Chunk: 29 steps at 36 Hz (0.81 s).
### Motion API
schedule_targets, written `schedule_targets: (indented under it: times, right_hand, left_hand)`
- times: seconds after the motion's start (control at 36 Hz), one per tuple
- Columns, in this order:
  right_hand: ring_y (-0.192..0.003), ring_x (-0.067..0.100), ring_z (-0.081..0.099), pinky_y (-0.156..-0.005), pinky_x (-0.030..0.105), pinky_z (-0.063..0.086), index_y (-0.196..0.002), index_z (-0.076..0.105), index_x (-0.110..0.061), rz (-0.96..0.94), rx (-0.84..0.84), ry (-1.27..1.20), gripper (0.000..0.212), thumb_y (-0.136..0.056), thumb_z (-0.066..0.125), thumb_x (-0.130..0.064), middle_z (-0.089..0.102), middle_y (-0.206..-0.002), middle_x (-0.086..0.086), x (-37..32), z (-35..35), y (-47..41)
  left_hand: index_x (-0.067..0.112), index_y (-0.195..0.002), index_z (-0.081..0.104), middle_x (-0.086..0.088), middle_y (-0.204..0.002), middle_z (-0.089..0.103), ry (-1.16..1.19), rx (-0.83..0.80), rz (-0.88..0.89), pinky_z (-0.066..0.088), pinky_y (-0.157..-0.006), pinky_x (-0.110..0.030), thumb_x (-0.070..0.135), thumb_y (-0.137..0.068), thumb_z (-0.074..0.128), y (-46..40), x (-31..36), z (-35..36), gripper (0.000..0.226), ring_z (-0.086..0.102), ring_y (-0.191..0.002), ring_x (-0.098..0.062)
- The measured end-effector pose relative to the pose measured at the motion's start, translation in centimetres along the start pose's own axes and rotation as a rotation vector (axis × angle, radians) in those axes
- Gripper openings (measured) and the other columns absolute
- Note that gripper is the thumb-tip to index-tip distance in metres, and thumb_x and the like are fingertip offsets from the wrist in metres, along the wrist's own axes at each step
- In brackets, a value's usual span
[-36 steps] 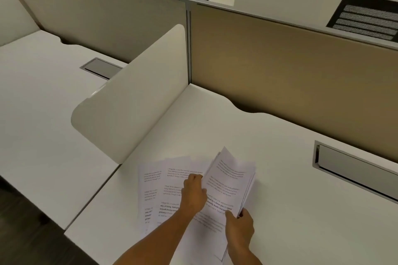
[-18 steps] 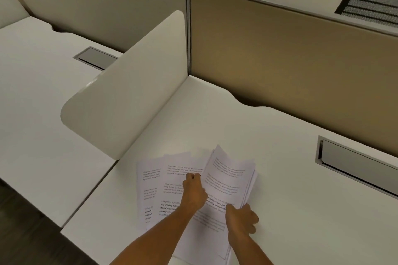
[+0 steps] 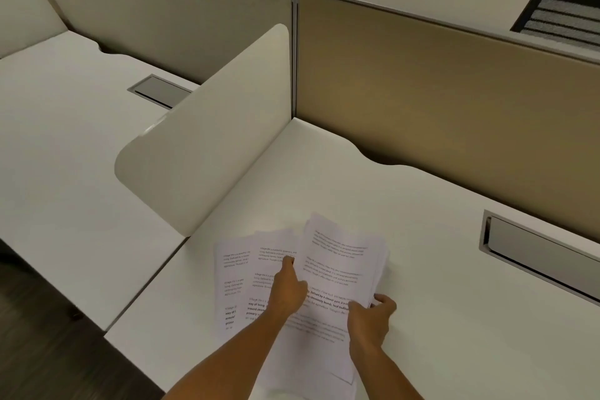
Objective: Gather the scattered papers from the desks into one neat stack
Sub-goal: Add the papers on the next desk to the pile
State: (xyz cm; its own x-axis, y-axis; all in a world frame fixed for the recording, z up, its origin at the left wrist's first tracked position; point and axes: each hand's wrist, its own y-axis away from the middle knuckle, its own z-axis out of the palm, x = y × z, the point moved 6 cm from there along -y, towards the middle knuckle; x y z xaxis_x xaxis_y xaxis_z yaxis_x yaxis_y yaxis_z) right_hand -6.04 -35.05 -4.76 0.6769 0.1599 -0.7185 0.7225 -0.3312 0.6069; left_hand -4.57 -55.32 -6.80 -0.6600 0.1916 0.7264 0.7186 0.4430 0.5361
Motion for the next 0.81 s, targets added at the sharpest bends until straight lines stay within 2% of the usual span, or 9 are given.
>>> schedule_targets:
  times: [0.14,0.22,0.33,0.39,0.47,0.58,0.69,0.78,0.81]
  right_hand:
    - [-0.087,0.028,0.065,-0.077,0.04,0.057,-0.138,0.038,-0.021,-0.047,-0.095,0.01,0.064,-0.086,0.068,0.0,0.063,-0.108,0.01,-1.2,0.9,0.7]
    - [-0.096,0.03,0.068,-0.088,0.045,0.06,-0.136,0.052,-0.011,-0.075,-0.204,0.071,0.055,-0.085,0.069,-0.001,0.068,-0.116,0.011,-1.8,2.1,1.0]
    - [-0.078,0.027,0.07,-0.068,0.035,0.06,-0.099,0.072,-0.005,-0.072,-0.314,0.127,0.023,-0.081,0.064,0.006,0.076,-0.095,0.014,-1.9,3.6,1.4]
    - [-0.07,0.026,0.067,-0.06,0.03,0.054,-0.088,0.073,-0.003,-0.068,-0.349,0.135,0.018,-0.079,0.062,0.009,0.076,-0.09,0.017,-1.9,4.3,1.6]
    - [-0.071,0.028,0.071,-0.058,0.028,0.057,-0.081,0.074,-0.008,-0.037,-0.401,0.138,0.021,-0.077,0.064,0.009,0.077,-0.085,0.014,-1.6,5.3,1.8]
    - [-0.084,0.033,0.073,-0.073,0.039,0.063,-0.095,0.072,-0.004,0.002,-0.432,0.136,0.021,-0.078,0.071,0.008,0.076,-0.093,0.015,-0.8,6.4,1.4]
    - [-0.085,0.028,0.07,-0.067,0.033,0.058,-0.11,0.063,-0.008,-0.02,-0.377,0.2,0.029,-0.084,0.068,0.003,0.071,-0.1,0.012,-0.2,7.0,1.0]
    - [-0.098,0.03,0.064,-0.082,0.041,0.055,-0.114,0.064,-0.011,-0.067,-0.303,0.341,0.028,-0.087,0.068,-0.006,0.069,-0.106,0.01,-0.2,7.2,0.7]
    - [-0.105,0.032,0.059,-0.08,0.039,0.051,-0.115,0.065,-0.013,-0.074,-0.267,0.4,0.028,-0.087,0.068,-0.009,0.066,-0.112,0.011,-0.3,7.1,0.6]
  left_hand:
    - [0.015,-0.128,0.043,0.002,-0.111,0.062,0.099,0.1,-0.025,0.048,-0.048,-0.009,0.002,-0.087,0.062,1.5,-0.7,-2.7,0.047,0.061,-0.079,-0.003]
    - [0.017,-0.123,0.052,0.005,-0.109,0.063,0.146,0.145,-0.036,0.049,-0.054,-0.011,0.002,-0.085,0.063,2.5,-1.5,-4.2,0.042,0.062,-0.082,-0.004]
    - [0.015,-0.111,0.059,-0.001,-0.106,0.068,0.235,0.219,-0.08,0.051,-0.055,-0.016,-0.002,-0.084,0.062,4.0,-3.2,-5.6,0.032,0.066,-0.083,-0.011]
    - [0.014,-0.105,0.064,-0.004,-0.102,0.072,0.273,0.247,-0.089,0.053,-0.055,-0.017,-0.004,-0.083,0.063,4.6,-4.0,-6.0,0.028,0.068,-0.08,-0.012]
    - [0.018,-0.093,0.068,-0.005,-0.097,0.074,0.292,0.287,-0.116,0.056,-0.058,-0.023,-0.004,-0.083,0.065,5.1,-5.0,-6.9,0.024,0.07,-0.079,-0.016]
    - [0.012,-0.102,0.067,-0.007,-0.101,0.072,0.277,0.319,-0.154,0.058,-0.066,-0.028,0.0,-0.086,0.064,4.7,-6.1,-7.8,0.021,0.069,-0.084,-0.022]
    - [0.009,-0.109,0.063,-0.011,-0.107,0.071,0.2,0.32,-0.187,0.062,-0.075,-0.037,0.001,-0.089,0.059,3.8,-6.6,-8.2,0.022,0.069,-0.088,-0.025]
    - [0.007,-0.113,0.061,-0.011,-0.111,0.068,0.091,0.322,-0.224,0.06,-0.085,-0.046,0.004,-0.09,0.056,3.0,-7.0,-8.1,0.024,0.068,-0.096,-0.029]
    - [0.007,-0.112,0.062,-0.011,-0.112,0.068,0.066,0.33,-0.229,0.059,-0.086,-0.048,0.005,-0.09,0.056,2.9,-7.0,-8.1,0.023,0.067,-0.098,-0.03]
